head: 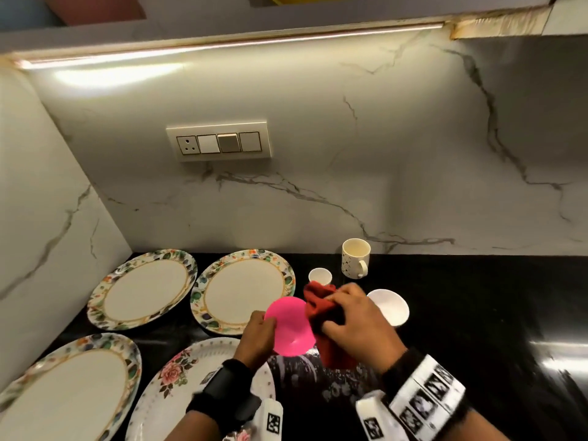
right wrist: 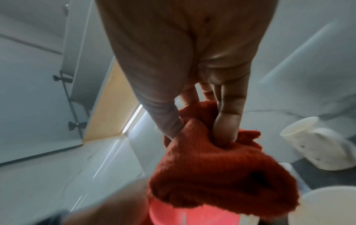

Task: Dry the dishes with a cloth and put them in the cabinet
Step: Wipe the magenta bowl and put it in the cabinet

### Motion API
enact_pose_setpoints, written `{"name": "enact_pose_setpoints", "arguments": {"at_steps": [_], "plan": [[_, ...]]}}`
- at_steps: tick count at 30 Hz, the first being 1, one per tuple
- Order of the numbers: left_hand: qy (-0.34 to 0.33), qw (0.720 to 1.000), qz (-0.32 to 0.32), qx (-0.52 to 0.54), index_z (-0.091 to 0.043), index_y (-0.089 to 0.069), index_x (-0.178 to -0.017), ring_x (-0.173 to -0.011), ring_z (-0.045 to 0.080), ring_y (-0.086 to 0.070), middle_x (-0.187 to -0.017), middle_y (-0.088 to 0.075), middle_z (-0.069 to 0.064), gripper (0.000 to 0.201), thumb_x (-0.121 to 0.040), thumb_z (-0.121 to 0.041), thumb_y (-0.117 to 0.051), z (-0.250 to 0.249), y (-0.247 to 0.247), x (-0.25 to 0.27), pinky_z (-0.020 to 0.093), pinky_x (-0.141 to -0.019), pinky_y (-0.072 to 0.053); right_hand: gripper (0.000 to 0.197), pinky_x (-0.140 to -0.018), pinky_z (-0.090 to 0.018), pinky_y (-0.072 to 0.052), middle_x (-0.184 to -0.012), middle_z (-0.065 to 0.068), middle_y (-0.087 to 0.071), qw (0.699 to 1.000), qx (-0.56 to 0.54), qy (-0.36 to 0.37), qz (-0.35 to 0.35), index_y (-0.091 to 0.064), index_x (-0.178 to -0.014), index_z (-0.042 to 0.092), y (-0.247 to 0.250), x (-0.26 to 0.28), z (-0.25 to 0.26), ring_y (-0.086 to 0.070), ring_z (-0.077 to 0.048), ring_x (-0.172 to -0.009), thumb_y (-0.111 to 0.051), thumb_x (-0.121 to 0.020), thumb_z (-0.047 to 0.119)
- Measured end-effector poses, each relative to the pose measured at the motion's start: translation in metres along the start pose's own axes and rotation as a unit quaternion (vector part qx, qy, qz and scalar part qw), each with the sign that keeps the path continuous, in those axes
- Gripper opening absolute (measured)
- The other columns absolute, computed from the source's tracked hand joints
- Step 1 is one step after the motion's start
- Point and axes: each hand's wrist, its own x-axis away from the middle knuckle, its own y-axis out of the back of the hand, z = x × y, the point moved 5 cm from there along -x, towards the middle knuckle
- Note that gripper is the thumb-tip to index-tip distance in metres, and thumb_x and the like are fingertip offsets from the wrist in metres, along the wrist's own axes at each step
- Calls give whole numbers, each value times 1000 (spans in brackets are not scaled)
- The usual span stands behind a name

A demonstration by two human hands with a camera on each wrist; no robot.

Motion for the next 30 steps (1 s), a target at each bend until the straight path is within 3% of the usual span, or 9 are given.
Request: {"name": "enact_pose_setpoints", "arguments": {"at_steps": [6,8,11,14,18,22,25,27,30], "plan": [[-159,986,37,35,-24,-56,-116,-99,6,-63,-106,-64,-12,39,-99,-49,-31,-36,-22,27,17,-75,-51,26,-89,-37,-48,-118,-8,-51,991,122,-10,51,-63,-112,15,-43,-29,27,-58,-28,-103,-55,-88,21],[-183,983,18,4,-30,-57,-117,-97,0,-62,-105,-64,-15,52,-92,-62,-25,-33,-28,27,21,-80,-51,26,-88,-34,-46,-119,-10,-55,991,107,-17,72,-65,-110,14,-56,-26,20,-58,-29,-106,-58,-86,20],[-180,983,13,-32,-33,-57,-112,-94,4,-63,-102,-66,-13,52,-89,-64,-23,-25,-32,26,34,-84,-53,27,-85,-27,-45,-109,-3,-65,997,22,-11,67,-71,-104,19,-65,-19,12,-59,-22,-104,-60,-80,16],[-166,985,27,-21,-32,-61,-105,-93,9,-65,-98,-69,-10,53,-87,-68,-26,-24,-16,22,39,-86,-53,34,-85,-14,-47,-94,19,-68,988,-132,15,81,-73,-101,31,-71,-12,16,-62,-2,-93,-61,-78,8],[-165,983,74,11,-18,-63,-92,-88,18,-66,-91,-68,4,61,-89,-65,-24,-41,7,20,36,-82,-55,37,-95,-25,-50,-113,12,-67,974,-173,74,125,-73,-107,26,-66,-13,35,-62,-5,-105,-62,-81,2],[-161,978,135,-4,-11,-59,-94,-81,24,-65,-92,-64,12,73,-87,-70,-18,-51,23,21,32,-63,-57,32,-96,-20,-46,-123,10,-61,957,31,232,172,-69,-114,19,-47,-7,66,-57,-6,-108,-65,-85,5],[-119,974,191,-15,-20,-57,-108,-79,31,-71,-100,-67,14,64,-87,-66,-17,-48,27,29,34,-50,-57,21,-84,-35,-49,-119,11,-62,883,254,354,174,-70,-106,27,-40,2,84,-54,-18,-95,-63,-89,17],[-114,970,213,0,-31,-56,-107,-83,31,-70,-102,-67,8,50,-91,-59,-18,-53,29,35,34,-51,-57,20,-78,-37,-51,-116,10,-60,853,336,374,142,-68,-104,31,-36,1,85,-53,-19,-90,-69,-84,26],[-139,966,218,4,-37,-55,-107,-93,16,-65,-106,-63,-2,41,-97,-53,-18,-61,33,34,30,-56,-56,37,-78,-32,-51,-129,4,-55,859,377,344,42,-64,-111,37,-34,-2,82,-53,-17,-91,-74,-76,34]]}}
